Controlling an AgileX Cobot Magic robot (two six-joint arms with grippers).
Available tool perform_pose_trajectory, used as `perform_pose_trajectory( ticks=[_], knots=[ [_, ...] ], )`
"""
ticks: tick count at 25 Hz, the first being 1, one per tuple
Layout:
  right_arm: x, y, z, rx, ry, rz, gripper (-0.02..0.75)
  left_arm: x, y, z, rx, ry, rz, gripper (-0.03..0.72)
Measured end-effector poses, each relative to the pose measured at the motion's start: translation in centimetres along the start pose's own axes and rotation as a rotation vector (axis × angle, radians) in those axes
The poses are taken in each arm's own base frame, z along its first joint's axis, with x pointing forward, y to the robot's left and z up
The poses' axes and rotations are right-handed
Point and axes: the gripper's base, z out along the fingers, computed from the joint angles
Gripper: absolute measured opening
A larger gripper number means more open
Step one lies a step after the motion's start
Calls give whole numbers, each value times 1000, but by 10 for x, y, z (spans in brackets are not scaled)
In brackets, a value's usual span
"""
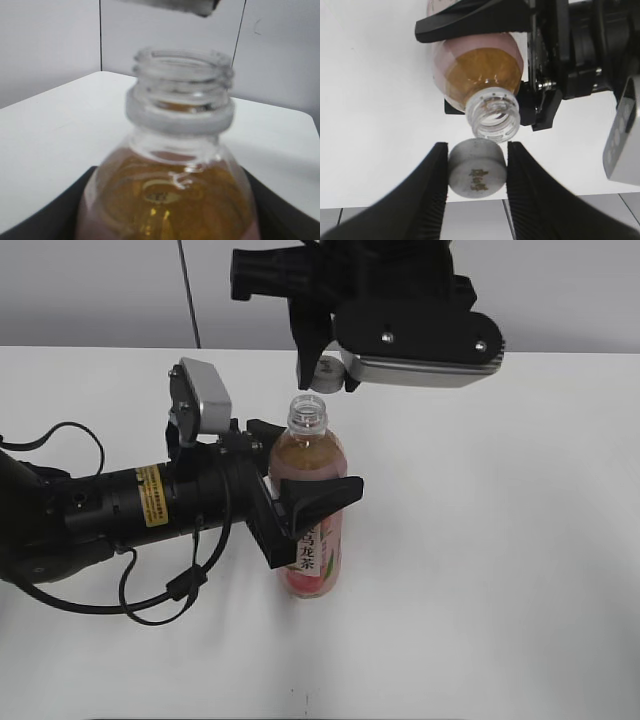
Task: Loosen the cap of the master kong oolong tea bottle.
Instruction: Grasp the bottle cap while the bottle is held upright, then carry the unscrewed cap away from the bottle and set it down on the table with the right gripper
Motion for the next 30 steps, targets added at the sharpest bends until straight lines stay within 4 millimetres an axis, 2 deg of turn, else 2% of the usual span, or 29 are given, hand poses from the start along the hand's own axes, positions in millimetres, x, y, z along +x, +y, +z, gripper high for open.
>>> perform_pose_trajectory(
  ticks=[7,13,19,25,30],
  knots=[
    [3,6,-1,-44,32,187,271,0,0,0,0,0,0,457],
    [13,27,-3,-74,70,547,271,0,0,0,1,0,0,457],
    [29,71,-7,-90,134,1112,271,0,0,0,1,0,0,457],
    [44,133,-12,-88,205,1735,271,0,0,0,1,0,0,457],
    [44,172,7,-138,204,2128,271,0,0,0,1,-1,0,457]
  ],
)
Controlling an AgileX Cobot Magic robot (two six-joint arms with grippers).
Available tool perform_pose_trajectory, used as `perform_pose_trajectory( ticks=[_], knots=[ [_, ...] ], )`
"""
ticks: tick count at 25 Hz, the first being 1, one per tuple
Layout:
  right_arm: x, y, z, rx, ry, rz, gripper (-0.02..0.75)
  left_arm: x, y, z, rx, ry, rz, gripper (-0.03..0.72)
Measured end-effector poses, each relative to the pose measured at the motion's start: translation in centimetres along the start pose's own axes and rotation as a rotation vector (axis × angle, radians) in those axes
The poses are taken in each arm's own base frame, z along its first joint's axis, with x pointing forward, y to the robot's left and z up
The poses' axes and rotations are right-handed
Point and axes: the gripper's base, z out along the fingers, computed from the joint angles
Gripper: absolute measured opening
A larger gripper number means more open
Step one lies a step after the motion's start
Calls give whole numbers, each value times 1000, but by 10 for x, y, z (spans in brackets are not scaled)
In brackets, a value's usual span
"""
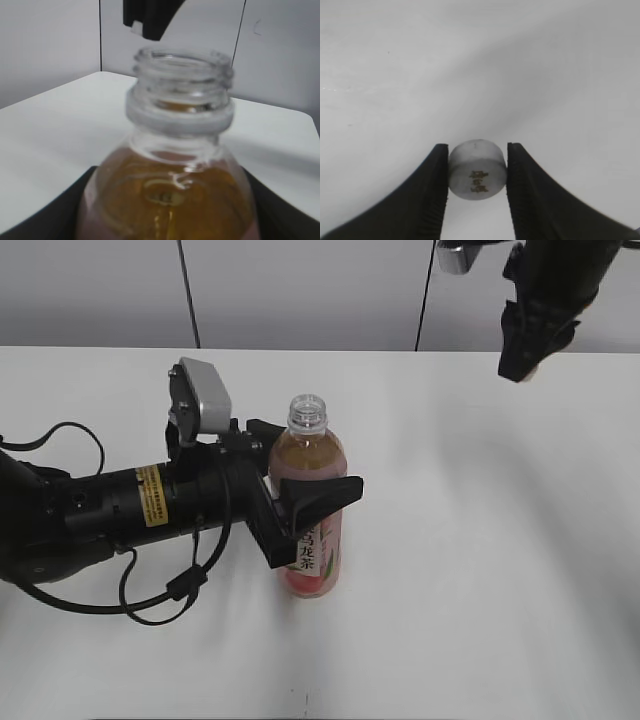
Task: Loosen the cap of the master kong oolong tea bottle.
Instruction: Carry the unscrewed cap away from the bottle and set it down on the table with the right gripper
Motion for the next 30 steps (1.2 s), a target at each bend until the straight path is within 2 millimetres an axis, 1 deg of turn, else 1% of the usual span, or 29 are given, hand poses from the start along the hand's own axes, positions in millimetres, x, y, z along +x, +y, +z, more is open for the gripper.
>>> perform_pose_trajectory(
  ticks=[3,7,9,14,18,20,23,28,30],
  knots=[
    [15,5,21,-69,48,139,271,0,0,0,0,1,0,457],
    [27,26,49,-188,110,337,271,0,0,0,0,0,1,457],
    [33,36,62,-218,144,413,271,0,0,0,1,0,1,457],
    [59,57,99,-182,233,593,272,0,0,0,1,0,1,457],
    [76,77,125,-152,265,632,272,0,0,0,1,0,1,457],
    [81,83,131,-144,264,652,272,0,0,0,1,0,1,457],
    [83,87,135,-131,258,685,272,0,0,0,1,0,1,457],
    [82,83,137,-87,228,689,274,0,0,0,1,0,1,457],
    [82,82,137,-82,227,688,289,0,0,0,1,0,1,457]
  ],
)
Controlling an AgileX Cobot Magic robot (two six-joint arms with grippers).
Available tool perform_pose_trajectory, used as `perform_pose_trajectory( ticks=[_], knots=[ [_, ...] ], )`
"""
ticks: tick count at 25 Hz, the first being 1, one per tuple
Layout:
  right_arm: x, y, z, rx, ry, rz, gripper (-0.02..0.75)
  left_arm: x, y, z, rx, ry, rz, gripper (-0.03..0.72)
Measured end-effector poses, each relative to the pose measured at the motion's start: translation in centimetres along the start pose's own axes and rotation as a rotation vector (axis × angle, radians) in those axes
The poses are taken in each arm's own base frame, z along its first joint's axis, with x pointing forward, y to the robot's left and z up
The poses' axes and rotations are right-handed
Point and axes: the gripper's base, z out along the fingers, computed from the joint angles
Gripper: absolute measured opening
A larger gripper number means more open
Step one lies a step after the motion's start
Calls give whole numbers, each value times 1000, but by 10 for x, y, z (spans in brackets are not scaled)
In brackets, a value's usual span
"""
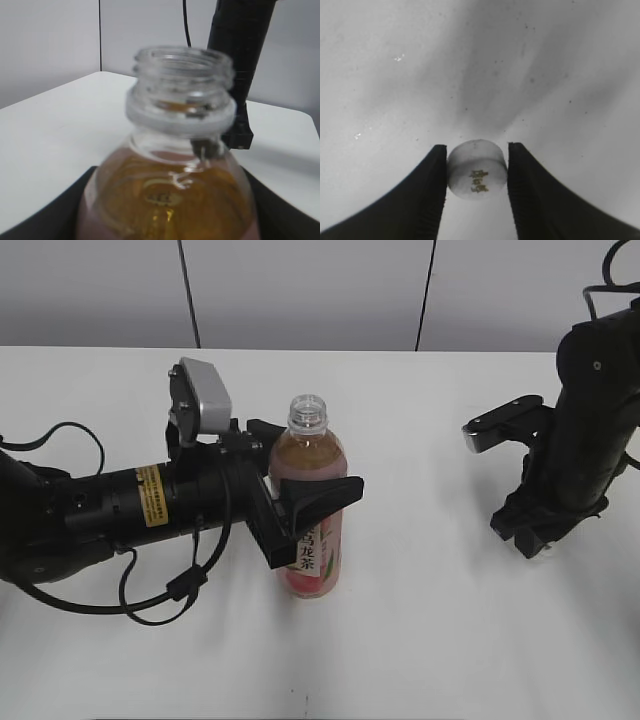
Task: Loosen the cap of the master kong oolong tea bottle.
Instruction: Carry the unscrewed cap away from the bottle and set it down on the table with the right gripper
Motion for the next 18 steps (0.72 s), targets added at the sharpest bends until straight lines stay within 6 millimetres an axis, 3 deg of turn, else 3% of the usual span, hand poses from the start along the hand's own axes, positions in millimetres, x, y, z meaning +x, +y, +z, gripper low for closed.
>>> perform_pose_trajectory(
  ticks=[6,11,18],
  knots=[
    [-2,0,0,-2,-18,6,418,0,0,0,0,0,0,457],
    [-2,0,-3,-2,-24,78,442,0,0,0,0,0,0,457],
    [14,2,-45,-8,-12,176,445,0,0,0,0,1,0,457]
  ],
)
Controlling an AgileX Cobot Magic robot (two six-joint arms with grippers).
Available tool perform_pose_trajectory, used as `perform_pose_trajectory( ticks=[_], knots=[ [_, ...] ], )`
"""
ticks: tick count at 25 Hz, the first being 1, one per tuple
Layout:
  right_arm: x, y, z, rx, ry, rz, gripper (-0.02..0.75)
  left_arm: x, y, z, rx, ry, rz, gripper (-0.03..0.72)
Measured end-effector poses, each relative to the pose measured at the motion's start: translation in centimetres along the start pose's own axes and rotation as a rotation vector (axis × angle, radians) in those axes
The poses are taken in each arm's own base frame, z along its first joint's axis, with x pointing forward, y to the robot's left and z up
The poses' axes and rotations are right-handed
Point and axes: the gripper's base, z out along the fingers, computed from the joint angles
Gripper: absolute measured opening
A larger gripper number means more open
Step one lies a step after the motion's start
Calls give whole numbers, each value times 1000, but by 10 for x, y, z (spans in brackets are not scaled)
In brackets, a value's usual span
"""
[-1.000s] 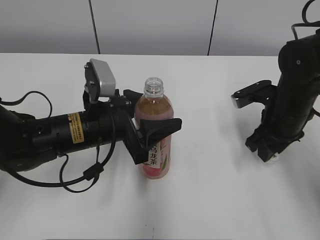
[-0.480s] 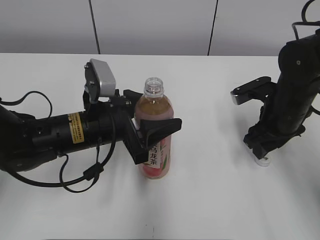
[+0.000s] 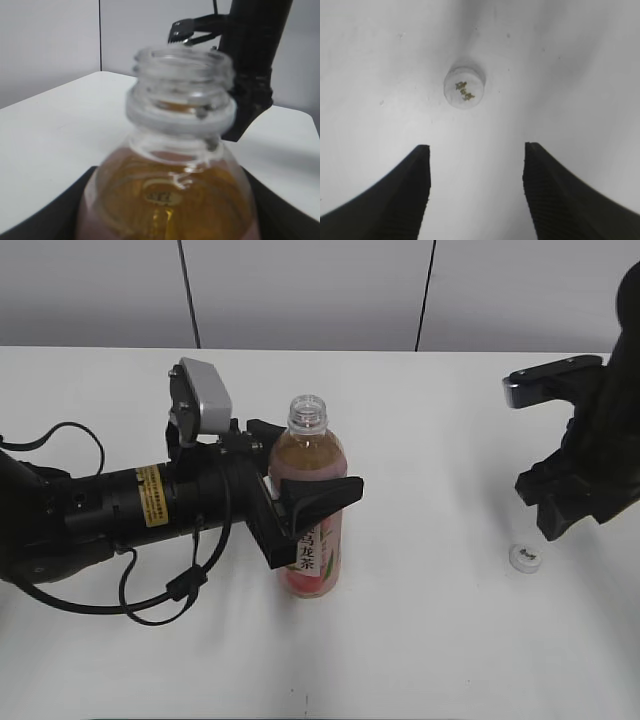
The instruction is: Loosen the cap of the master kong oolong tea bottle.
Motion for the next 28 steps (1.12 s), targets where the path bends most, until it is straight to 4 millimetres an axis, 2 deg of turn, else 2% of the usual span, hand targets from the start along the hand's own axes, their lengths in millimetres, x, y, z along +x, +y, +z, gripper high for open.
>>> perform_pose_trajectory(
  ticks=[6,11,15,22,28],
  knots=[
    [33,3,-49,-18,-88,57,445,0,0,0,-1,0,0,457],
    [80,7,-88,-22,-176,70,445,0,0,0,-2,-1,-1,457],
    [121,11,-110,-18,-234,73,445,0,0,0,-3,0,-1,457],
    [183,17,-131,0,-433,69,445,0,0,0,-3,0,-1,457],
    [230,22,-128,15,-594,65,445,0,0,0,-4,1,0,457]
  ],
)
